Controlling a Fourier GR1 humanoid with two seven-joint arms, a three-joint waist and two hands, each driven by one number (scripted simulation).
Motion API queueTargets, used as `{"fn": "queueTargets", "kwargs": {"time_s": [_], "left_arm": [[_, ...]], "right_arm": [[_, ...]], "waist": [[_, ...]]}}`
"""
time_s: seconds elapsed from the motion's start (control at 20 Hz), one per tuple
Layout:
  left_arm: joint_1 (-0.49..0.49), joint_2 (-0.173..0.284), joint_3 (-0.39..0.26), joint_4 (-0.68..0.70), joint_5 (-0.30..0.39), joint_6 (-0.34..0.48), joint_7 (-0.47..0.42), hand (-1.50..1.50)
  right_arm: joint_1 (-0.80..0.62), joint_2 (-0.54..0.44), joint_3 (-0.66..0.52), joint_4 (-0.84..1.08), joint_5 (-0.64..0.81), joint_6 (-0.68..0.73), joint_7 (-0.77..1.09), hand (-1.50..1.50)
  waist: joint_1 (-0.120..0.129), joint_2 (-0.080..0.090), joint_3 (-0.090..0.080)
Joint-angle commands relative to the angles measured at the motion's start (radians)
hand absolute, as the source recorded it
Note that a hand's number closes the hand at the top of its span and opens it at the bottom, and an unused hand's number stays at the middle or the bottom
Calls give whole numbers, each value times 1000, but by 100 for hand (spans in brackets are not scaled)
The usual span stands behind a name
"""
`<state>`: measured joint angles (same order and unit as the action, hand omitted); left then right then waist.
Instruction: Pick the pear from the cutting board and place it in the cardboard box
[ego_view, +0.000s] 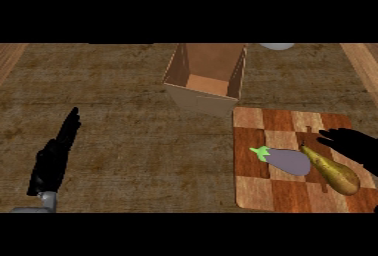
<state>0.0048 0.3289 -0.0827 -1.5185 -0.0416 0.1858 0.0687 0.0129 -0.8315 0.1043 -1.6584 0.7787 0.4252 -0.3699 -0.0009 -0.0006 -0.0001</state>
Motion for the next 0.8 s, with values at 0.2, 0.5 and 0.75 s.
{"fn": "queueTargets", "kwargs": {"time_s": [0.2,0.5,0.75], "left_arm": [[28,-30,21,-103,-54,-14,79,0],[47,-62,32,-71,-76,-55,11,0],[-14,-74,83,3,-85,-76,7,0]], "right_arm": [[18,93,-28,28,111,-16,-57,-150],[-51,166,-40,102,168,14,-70,-150],[-78,225,-35,155,243,-14,-92,-150]], "waist": [[2,-1,0],[5,0,0],[3,1,0]]}}
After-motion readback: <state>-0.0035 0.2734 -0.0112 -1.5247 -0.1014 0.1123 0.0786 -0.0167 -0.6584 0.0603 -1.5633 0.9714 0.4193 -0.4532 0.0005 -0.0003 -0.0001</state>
